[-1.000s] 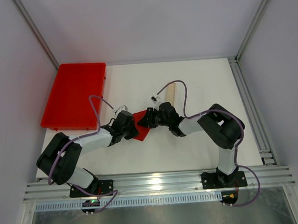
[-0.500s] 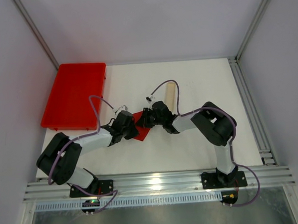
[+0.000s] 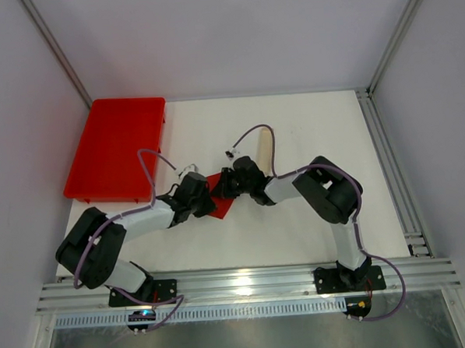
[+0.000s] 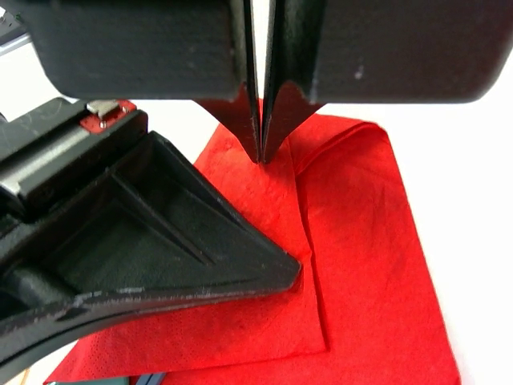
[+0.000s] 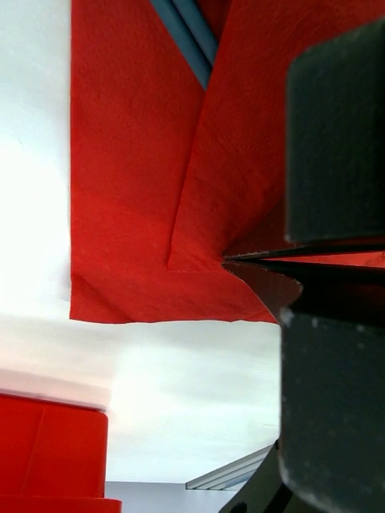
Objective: Place the utensils on the paper napkin and roll it up
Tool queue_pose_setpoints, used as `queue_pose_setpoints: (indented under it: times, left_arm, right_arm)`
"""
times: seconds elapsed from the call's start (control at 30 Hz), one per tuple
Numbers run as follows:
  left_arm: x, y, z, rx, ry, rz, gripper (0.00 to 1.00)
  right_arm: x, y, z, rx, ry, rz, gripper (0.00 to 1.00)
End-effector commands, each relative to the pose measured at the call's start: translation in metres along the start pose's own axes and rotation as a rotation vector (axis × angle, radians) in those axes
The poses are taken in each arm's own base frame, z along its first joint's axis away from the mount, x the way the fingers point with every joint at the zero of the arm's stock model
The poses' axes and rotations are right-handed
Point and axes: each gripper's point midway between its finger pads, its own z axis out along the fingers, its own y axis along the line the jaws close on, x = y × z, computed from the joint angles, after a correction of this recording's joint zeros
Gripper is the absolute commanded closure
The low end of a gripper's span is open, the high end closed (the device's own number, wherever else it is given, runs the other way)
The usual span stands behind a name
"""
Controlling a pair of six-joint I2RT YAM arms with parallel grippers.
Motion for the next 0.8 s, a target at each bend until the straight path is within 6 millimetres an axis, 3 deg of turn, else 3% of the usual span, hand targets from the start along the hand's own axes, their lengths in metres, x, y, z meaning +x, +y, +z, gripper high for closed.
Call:
queue_pose_setpoints:
  times: [0.0,0.2,0.23,0.47,0.77]
  left_arm:
    - [-0.009,0.002,-0.011,-0.009,-0.038,0.004,0.99]
    - [-0.038,-0.002,-0.033,-0.043,-0.094,0.053,0.93]
    - [-0.050,-0.006,-0.035,-0.036,-0.104,0.039,0.93]
    - [-0.079,-0.007,-0.025,-0.038,-0.094,-0.003,0.92]
    - [-0.062,-0.019,0.001,0.045,-0.021,-0.060,0.94]
  right_arm:
    - [0.010,-0.011,0.004,0.040,0.030,-0.006,0.96]
    - [0.021,-0.019,-0.001,0.052,0.055,-0.004,0.96]
    - [0.023,-0.018,-0.001,0.045,0.063,-0.002,0.96]
    - [0.032,-0.021,-0.009,0.040,0.073,0.003,0.96]
    - [0.043,-0.030,-0.022,0.058,0.084,0.019,0.96]
